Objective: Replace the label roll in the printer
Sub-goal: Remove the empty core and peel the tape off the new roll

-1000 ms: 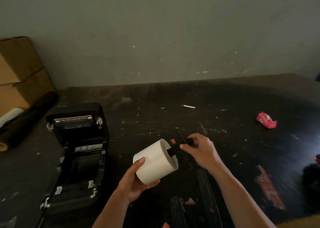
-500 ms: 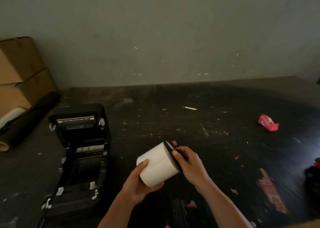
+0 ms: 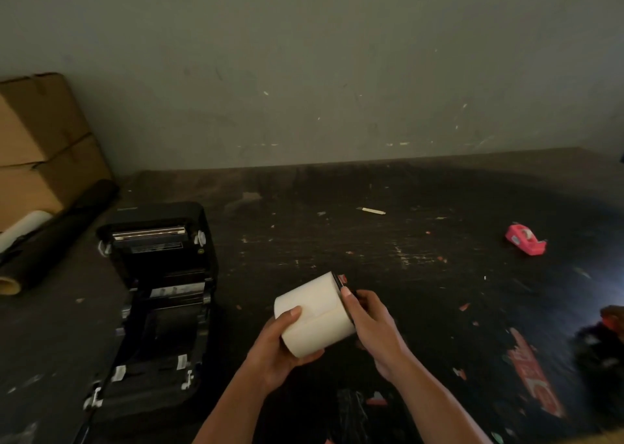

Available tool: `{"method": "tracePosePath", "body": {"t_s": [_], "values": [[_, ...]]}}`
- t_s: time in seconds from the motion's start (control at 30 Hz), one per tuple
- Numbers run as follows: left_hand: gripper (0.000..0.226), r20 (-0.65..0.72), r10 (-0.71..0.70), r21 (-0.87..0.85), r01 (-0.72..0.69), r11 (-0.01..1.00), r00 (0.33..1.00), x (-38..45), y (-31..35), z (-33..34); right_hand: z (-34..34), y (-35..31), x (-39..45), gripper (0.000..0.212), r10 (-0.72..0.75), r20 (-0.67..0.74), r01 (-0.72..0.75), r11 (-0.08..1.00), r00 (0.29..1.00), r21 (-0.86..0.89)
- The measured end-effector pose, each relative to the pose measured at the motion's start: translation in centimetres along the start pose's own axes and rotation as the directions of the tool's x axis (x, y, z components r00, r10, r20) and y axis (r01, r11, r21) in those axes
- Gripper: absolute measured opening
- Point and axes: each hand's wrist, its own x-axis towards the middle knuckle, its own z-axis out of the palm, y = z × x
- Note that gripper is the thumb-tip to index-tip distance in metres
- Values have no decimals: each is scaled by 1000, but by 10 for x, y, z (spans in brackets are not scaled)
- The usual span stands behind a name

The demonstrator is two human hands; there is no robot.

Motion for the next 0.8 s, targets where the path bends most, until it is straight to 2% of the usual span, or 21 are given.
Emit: {"method": "tracePosePath", "body": {"t_s": [0.13,0.2,0.37,0.47,0.8], "values": [[85,-10,32,83,-31,996,999,-2,2,8,-4,-4,-2,88,114,93,-122,990,989,76],[92,-25,52,118,-48,992,998,-2,2,12,-5,-6,0,102,139,100,-150,983,985,102],[93,-40,102,179,-93,979,994,-3,-2,20,0,-2,4,86,145,11,-142,944,989,297],[93,-31,117,169,-110,979,993,-5,-1,24,-1,-3,4,81,178,16,-169,897,984,410],[96,-23,160,214,-151,965,987,-8,-6,32,0,-1,7,57,223,-20,-183,845,975,502]]}}
